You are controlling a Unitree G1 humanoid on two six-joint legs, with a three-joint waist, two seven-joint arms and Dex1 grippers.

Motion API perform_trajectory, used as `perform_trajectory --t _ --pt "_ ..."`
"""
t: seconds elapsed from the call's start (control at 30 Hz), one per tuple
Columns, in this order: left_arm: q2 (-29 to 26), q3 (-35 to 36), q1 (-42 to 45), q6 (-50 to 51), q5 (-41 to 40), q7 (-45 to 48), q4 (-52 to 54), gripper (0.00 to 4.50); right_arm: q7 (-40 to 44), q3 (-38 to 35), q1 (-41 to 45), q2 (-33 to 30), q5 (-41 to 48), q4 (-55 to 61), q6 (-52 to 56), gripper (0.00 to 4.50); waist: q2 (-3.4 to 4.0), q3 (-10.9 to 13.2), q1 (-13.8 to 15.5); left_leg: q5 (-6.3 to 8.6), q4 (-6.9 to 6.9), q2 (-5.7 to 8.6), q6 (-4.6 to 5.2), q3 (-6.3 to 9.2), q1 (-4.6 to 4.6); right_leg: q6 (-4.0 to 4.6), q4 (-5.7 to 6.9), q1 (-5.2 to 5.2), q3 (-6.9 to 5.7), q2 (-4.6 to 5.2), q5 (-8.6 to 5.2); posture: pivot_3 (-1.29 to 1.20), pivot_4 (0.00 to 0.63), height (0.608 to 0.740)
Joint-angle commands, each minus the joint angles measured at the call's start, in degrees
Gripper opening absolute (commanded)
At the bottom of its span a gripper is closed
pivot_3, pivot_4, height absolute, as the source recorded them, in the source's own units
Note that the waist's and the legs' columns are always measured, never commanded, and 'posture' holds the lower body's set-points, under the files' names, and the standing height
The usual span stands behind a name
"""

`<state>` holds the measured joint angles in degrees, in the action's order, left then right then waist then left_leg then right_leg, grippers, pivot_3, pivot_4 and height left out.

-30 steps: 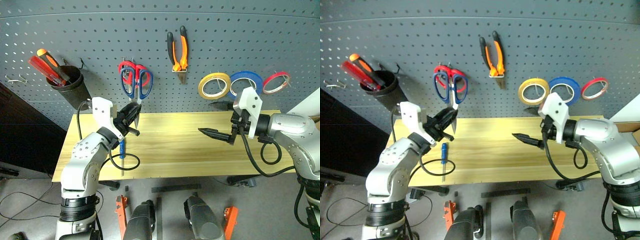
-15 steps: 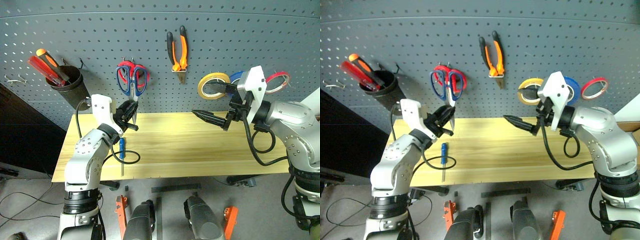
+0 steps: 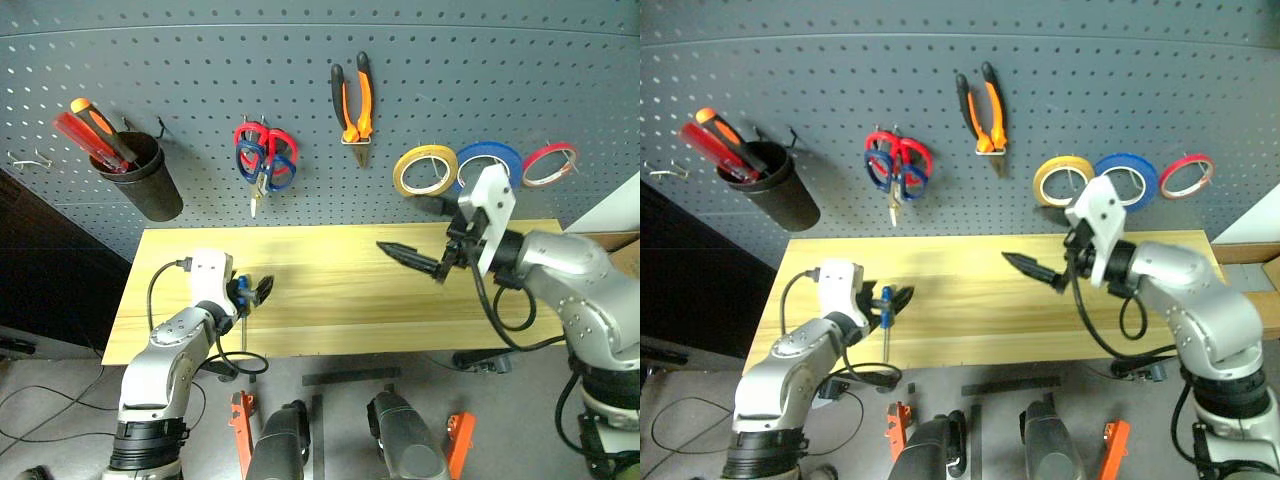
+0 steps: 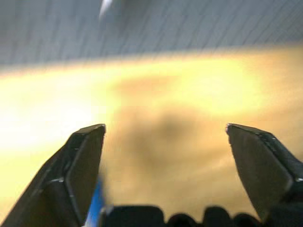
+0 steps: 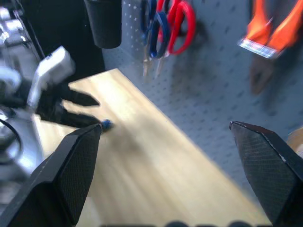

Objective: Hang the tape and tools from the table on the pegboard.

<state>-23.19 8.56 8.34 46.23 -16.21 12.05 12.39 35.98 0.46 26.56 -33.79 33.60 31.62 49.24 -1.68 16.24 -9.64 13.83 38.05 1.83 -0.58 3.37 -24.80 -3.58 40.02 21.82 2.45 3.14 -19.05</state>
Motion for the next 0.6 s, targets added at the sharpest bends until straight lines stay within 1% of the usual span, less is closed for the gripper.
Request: perform_trajectory --t 0.03,0.13,0.23,0.4,0.6 --pt "-3.59 -0.75 0.06 6.19 3.81 -2.27 0.16 4.42 -4.35 3.28 -2.67 2.01 0.90 4.52 4.43 4.50 0.03 0.02 0.09 0.00 0.00 -0.01 0.00 0.01 0.00 0.00 0.01 0.00 -0.01 -0.01 0.00 -0.25 0.295 0.740" --pt "-4.11 -1.71 1.99 9.52 5.16 -3.27 -1.45 4.42 -6.89 3.61 -2.40 4.01 1.13 4.69 6.31 4.50 0.03 0.02 0.27 0.00 0.01 0.03 0.00 -0.07 0.00 0.01 0.00 0.02 -0.03 0.01 0.01 -0.24 0.296 0.740" --pt "-3.38 -2.84 4.72 12.01 5.88 -3.56 -5.41 4.42 -7.41 3.86 -1.77 4.55 1.25 4.53 6.82 4.50 0.02 0.02 0.56 0.00 0.03 0.08 0.00 -0.07 0.00 0.04 -0.01 0.02 -0.07 0.04 0.03 -0.24 0.296 0.740" --pt "-0.97 -3.93 9.74 11.77 6.10 -3.13 -12.48 4.42 -6.68 4.61 -0.67 4.31 1.32 4.18 6.60 4.50 0.02 0.02 1.21 0.00 0.00 0.07 0.00 -0.06 0.00 0.04 0.01 0.07 -0.11 0.03 0.03 -0.25 0.296 0.740" --pt "4.73 0.27 14.25 13.41 5.25 -6.80 -21.08 4.42 -5.80 5.68 -0.22 3.66 1.29 4.13 6.30 4.50 0.01 0.02 1.26 0.00 -0.01 0.07 0.00 -0.12 0.00 0.04 -0.01 0.10 -0.11 0.05 0.03 -0.26 0.295 0.740"
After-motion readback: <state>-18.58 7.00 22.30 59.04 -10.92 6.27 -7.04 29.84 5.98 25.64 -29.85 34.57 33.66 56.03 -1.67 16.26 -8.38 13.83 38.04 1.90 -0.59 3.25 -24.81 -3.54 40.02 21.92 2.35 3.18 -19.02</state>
